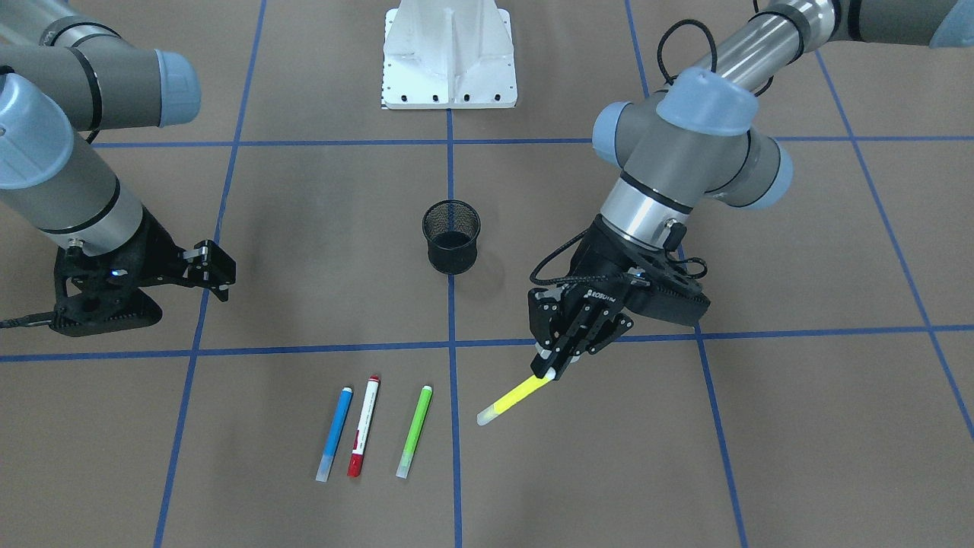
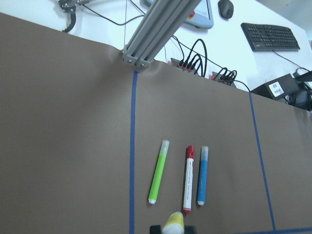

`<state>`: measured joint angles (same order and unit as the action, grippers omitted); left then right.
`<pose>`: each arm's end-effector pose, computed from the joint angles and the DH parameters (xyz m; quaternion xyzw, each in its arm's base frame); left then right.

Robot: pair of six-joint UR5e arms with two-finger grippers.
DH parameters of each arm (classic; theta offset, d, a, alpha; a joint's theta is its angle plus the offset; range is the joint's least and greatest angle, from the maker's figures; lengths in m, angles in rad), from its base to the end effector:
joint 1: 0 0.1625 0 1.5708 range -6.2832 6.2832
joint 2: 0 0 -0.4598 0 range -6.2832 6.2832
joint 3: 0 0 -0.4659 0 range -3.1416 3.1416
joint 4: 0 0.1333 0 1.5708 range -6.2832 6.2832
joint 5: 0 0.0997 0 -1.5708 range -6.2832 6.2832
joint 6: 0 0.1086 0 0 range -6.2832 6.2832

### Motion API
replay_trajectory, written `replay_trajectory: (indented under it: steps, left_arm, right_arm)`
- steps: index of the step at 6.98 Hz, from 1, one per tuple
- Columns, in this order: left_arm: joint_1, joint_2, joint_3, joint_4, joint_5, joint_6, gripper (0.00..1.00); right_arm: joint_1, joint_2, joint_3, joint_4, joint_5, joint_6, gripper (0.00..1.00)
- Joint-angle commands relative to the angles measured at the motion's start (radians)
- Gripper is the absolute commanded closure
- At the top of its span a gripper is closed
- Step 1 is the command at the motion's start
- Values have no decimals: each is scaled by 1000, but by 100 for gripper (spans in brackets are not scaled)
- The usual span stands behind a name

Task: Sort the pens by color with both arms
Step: 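Lay the yellow highlighter beside the green highlighter and release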

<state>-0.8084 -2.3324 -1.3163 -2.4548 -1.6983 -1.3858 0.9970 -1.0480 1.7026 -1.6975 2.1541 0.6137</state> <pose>0.4995 -0.6961 0.1902 0.2617 0.5855 -0.1961 0.7417 -0.3351 -0.6538 0.3053 0.0518 -0.3699 -0.0566 0.9259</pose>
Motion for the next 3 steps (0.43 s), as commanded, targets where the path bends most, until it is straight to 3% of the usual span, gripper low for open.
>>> replay_trajectory:
  steps: [1,3]
  left_arm:
    - [78,-114,278,-178,193,-31,100]
    - [150,-214,469,-243,317,-75,100]
  right_arm:
    - [28,-21,0,1,1,-55,0]
    - [26,-21,0,1,1,-55,1]
